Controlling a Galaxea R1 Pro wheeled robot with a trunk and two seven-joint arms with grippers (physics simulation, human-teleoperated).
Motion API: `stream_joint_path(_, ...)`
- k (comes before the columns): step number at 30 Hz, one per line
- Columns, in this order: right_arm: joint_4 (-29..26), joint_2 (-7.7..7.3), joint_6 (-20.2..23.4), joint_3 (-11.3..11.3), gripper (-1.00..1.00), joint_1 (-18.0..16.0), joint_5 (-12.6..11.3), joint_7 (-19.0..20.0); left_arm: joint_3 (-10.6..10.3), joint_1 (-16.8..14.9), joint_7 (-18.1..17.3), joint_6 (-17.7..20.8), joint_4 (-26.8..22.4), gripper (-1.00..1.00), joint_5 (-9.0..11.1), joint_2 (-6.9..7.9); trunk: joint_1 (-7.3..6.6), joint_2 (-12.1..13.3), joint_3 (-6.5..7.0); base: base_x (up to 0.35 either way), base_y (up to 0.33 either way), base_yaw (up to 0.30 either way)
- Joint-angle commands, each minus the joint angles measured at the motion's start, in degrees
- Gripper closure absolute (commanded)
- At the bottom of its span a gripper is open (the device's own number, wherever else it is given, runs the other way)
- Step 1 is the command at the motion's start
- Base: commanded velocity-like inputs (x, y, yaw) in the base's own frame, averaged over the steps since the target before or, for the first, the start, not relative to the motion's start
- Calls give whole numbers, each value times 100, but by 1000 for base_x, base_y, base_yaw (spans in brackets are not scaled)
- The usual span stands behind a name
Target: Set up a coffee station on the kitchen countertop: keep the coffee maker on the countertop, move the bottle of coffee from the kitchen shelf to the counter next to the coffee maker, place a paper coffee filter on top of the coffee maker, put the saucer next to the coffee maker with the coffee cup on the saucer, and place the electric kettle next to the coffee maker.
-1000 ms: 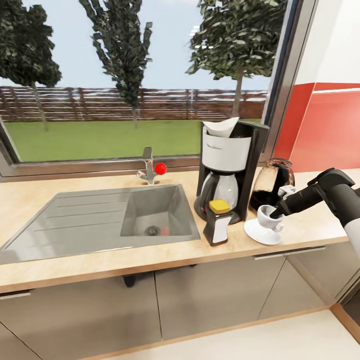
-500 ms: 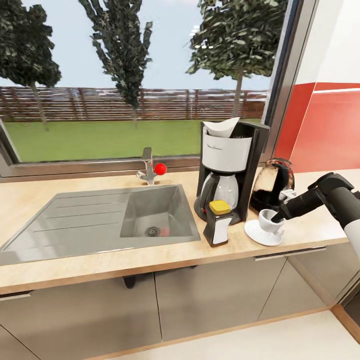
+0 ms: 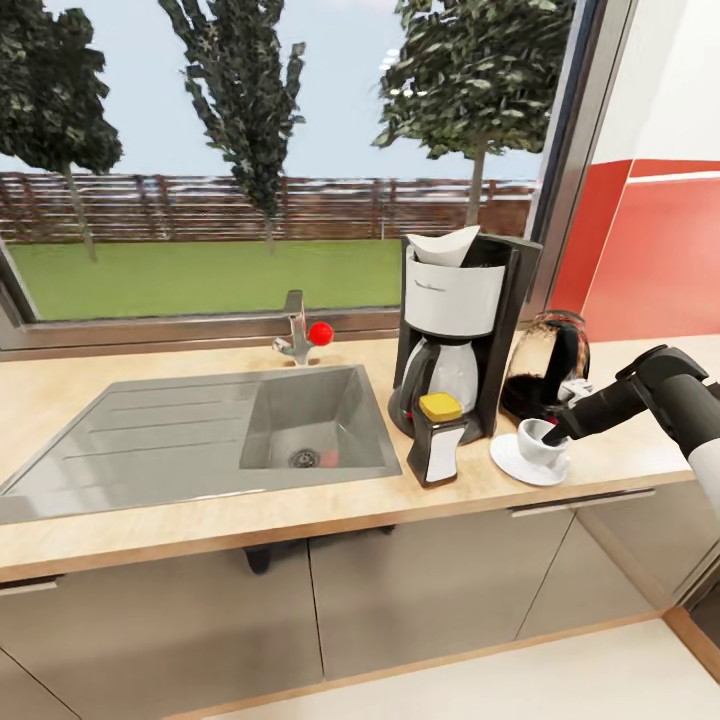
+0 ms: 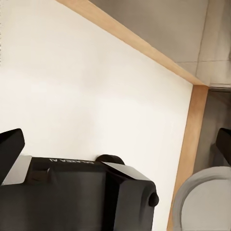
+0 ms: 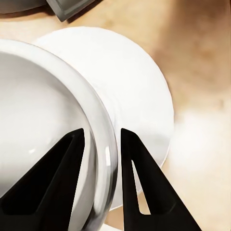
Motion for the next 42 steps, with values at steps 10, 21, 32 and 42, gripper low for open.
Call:
stream_joint_path(10,-9,-5,42,12,100,-5,46,48,-46,-3,-19,29,0,-100,58,2,88,-165,-78,0,0,0)
stream_joint_path(21,-9,-6,42,12,100,-5,46,48,-49,-3,-15,29,0,-100,58,2,88,-165,-78,0,0,0)
stream_joint_path(32,-9,-10,42,12,100,-5,46,48,-55,-3,-28,29,0,-100,58,2,132,-245,-114,0,0,0)
stream_joint_path(42,-9,-9,42,12,100,-5,46,48,-53,-3,-37,29,0,-100,58,2,154,-285,-132,0,0,0)
